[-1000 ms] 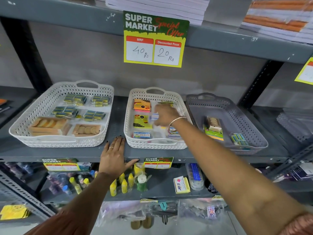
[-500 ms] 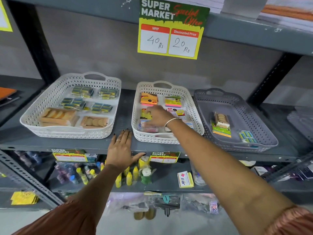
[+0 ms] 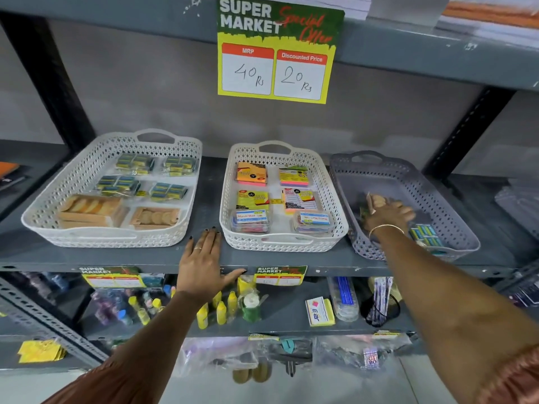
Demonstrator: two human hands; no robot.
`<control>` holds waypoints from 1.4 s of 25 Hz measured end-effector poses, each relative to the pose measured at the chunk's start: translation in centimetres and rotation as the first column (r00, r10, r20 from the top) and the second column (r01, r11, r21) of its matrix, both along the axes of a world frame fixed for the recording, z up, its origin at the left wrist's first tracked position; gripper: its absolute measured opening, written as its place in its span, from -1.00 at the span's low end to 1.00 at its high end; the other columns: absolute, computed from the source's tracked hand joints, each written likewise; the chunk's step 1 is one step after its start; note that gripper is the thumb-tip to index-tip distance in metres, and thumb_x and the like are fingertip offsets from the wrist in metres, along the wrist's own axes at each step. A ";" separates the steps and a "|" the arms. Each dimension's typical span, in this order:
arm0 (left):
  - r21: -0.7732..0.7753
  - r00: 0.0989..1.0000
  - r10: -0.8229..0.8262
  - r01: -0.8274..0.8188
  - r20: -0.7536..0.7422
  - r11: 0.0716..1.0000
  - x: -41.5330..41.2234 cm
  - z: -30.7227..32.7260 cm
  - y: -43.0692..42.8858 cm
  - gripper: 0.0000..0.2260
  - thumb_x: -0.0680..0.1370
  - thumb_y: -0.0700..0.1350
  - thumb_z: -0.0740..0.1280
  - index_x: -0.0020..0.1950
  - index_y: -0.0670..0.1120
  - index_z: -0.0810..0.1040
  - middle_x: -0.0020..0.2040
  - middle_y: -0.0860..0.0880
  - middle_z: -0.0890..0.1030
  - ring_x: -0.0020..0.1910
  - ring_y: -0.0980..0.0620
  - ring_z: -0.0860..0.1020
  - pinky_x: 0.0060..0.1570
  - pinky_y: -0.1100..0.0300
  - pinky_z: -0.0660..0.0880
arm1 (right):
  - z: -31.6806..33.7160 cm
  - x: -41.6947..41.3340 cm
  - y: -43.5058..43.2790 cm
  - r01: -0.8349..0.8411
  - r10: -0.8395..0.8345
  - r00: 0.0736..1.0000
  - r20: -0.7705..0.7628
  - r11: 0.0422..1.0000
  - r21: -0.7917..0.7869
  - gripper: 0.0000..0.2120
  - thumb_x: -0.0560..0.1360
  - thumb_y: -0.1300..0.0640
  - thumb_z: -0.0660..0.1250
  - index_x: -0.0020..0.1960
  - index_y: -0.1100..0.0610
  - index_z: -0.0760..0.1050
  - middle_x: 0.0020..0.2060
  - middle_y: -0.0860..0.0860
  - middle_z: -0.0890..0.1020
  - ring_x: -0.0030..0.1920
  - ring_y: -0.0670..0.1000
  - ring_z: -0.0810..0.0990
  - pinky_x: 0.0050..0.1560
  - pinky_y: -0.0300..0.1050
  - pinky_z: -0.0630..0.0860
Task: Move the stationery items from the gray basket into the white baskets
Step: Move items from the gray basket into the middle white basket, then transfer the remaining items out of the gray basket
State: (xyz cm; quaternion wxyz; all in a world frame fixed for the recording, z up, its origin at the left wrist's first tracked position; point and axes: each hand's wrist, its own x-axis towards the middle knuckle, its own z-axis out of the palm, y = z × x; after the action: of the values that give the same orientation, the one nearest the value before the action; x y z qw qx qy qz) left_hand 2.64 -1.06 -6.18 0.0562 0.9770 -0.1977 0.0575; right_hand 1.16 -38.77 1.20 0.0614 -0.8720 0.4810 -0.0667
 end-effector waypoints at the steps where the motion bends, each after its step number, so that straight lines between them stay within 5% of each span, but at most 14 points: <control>1: 0.001 1.000 0.003 -0.003 0.007 1.000 0.0 0.0 0.0 -0.07 0.38 0.48 -0.18 0.32 -0.24 0.40 0.28 -0.20 0.51 0.29 -0.14 0.44 0.29 -0.13 0.31 | 0.2 0.0 0.1 -0.001 0.000 0.999 0.038 1.000 0.021 -0.25 0.52 -0.05 0.27 0.49 0.35 0.04 0.45 0.33 0.19 0.45 0.28 0.19 0.41 0.07 0.25; 4: -0.007 1.000 0.008 -0.008 0.019 1.000 0.1 -0.1 -0.1 -0.07 0.38 0.48 -0.17 0.33 -0.24 0.39 0.29 -0.20 0.49 0.30 -0.14 0.43 0.30 -0.13 0.30 | 0.5 1.4 -0.5 -0.051 0.034 0.987 0.156 0.993 0.104 -0.28 0.48 -0.07 0.33 0.45 0.29 0.13 0.41 0.34 0.23 0.42 0.30 0.21 0.34 0.13 0.32; 7: -0.020 1.000 0.004 -0.003 0.026 1.000 0.1 -0.3 -0.1 -0.07 0.38 0.49 -0.15 0.35 -0.24 0.36 0.31 -0.20 0.48 0.31 -0.14 0.41 0.30 -0.13 0.31 | -0.3 2.4 -1.4 -0.066 0.059 0.996 0.072 0.993 0.101 -0.39 0.54 -0.06 0.22 0.44 0.29 0.19 0.40 0.33 0.27 0.41 0.31 0.24 0.33 0.10 0.32; 12: -0.010 1.000 -0.008 0.008 0.028 1.000 0.1 -0.1 -0.1 -0.06 0.37 0.49 -0.17 0.38 -0.23 0.32 0.34 -0.20 0.45 0.34 -0.14 0.38 0.33 -0.12 0.26 | -0.8 2.5 -1.9 0.014 -0.031 0.991 0.131 0.991 0.132 -0.40 0.53 0.16 0.28 0.47 0.29 0.11 0.39 0.35 0.30 0.40 0.33 0.28 0.33 0.16 0.34; 15: -0.003 1.000 0.001 -0.001 0.026 1.000 0.0 -0.1 -0.1 -0.05 0.36 0.49 -0.19 0.39 -0.23 0.30 0.36 -0.19 0.43 0.36 -0.12 0.36 0.35 -0.12 0.23 | 0.1 2.2 -1.7 0.028 -0.059 0.981 0.183 0.985 0.170 -0.32 0.54 0.09 0.28 0.49 0.35 0.05 0.40 0.34 0.31 0.42 0.30 0.29 0.35 0.10 0.32; 21: -0.051 0.994 -0.063 0.067 0.090 0.996 -1.1 1.2 0.4 -0.16 0.39 0.40 0.02 0.42 -0.22 0.22 0.40 -0.19 0.37 0.39 -0.12 0.30 0.41 -0.02 0.12 | 6.0 4.1 4.3 -0.079 -0.023 0.812 0.583 0.986 0.149 -0.24 0.41 -0.29 0.29 0.19 0.42 0.46 0.12 0.37 0.58 0.15 0.28 0.58 0.13 0.08 0.48; 24: -0.154 0.970 -0.093 0.129 0.224 0.980 -2.0 2.9 3.3 -0.25 0.44 0.30 0.13 0.40 -0.24 0.20 0.36 -0.23 0.39 0.39 -0.12 0.21 0.41 0.03 -0.02 | 9.4 7.7 10.3 -0.319 0.156 0.706 0.691 0.941 0.113 -0.43 0.32 -0.17 0.41 -0.01 0.36 0.56 -0.04 0.33 0.65 -0.01 0.28 0.64 -0.02 0.04 0.54; 26: -0.190 0.957 -0.006 0.064 0.289 0.980 -1.2 4.3 6.4 -0.27 0.48 0.30 0.07 0.41 -0.26 0.18 0.38 -0.25 0.34 0.41 -0.15 0.17 0.42 0.03 -0.05 | 10.9 9.4 15.7 -0.491 0.369 0.678 0.636 0.871 0.018 -0.60 0.33 0.04 0.45 0.01 0.33 0.59 -0.03 0.31 0.67 0.01 0.26 0.64 -0.01 0.02 0.54; 29: -0.147 0.959 0.143 -0.109 0.246 0.983 1.0 6.1 12.5 -0.21 0.49 0.36 -0.07 0.44 -0.26 0.16 0.44 -0.24 0.27 0.43 -0.17 0.18 0.43 0.03 -0.10 | 10.1 10.5 25.9 -0.799 0.736 0.491 0.466 0.593 -0.094 -0.75 0.41 0.01 0.41 -0.01 0.15 0.64 -0.15 0.21 0.71 -0.12 0.11 0.69 -0.15 -0.12 0.51; 31: -0.060 0.969 0.171 -0.163 0.177 0.985 2.0 6.5 15.3 -0.15 0.46 0.41 -0.13 0.44 -0.26 0.18 0.44 -0.23 0.28 0.42 -0.16 0.24 0.42 0.02 -0.08 | 8.4 10.8 31.0 -0.890 0.803 0.422 0.420 0.456 0.023 -0.75 0.39 -0.08 0.43 -0.25 0.11 0.56 -0.26 0.10 0.64 -0.22 -0.01 0.60 -0.23 -0.20 0.41; 35: 0.027 0.977 0.163 -0.168 0.137 0.985 2.4 6.0 16.5 -0.11 0.43 0.44 -0.13 0.40 -0.27 0.26 0.39 -0.21 0.38 0.38 -0.15 0.33 0.39 -0.01 -0.03 | 5.0 10.3 35.9 -0.929 0.909 0.345 0.234 0.295 0.223 -0.65 0.37 -0.17 0.41 -0.36 0.04 0.40 -0.18 0.12 0.51 -0.12 0.04 0.48 -0.13 -0.18 0.32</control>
State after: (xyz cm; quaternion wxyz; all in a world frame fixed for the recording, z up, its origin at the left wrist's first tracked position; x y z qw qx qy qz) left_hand 5.00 15.42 -0.17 0.0189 0.9848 -0.1200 0.1239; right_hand 11.42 -2.87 6.18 0.2428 -0.9641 -0.1028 0.0314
